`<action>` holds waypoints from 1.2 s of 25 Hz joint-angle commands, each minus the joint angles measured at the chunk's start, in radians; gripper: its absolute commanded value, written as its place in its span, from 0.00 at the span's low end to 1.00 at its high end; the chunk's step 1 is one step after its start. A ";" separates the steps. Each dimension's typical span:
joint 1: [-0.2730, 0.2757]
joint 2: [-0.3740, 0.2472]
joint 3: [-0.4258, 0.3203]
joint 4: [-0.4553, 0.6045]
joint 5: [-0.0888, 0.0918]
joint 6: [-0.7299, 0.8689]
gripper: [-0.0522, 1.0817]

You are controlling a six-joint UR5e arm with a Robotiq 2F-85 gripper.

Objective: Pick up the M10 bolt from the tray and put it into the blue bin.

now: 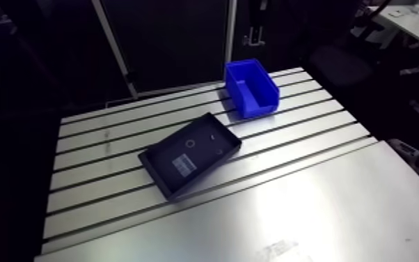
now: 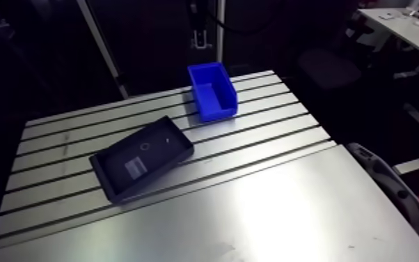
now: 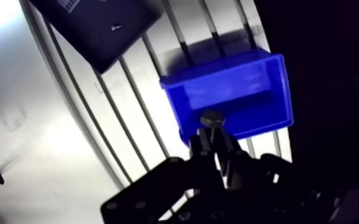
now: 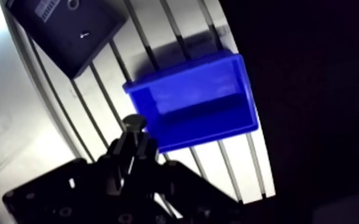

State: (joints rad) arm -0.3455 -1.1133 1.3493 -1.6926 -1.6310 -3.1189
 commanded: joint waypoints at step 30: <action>-0.003 0.175 0.066 -0.259 -0.122 -0.166 0.99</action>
State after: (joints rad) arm -0.3412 -0.9577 1.4083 -1.9297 -1.7532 -3.2825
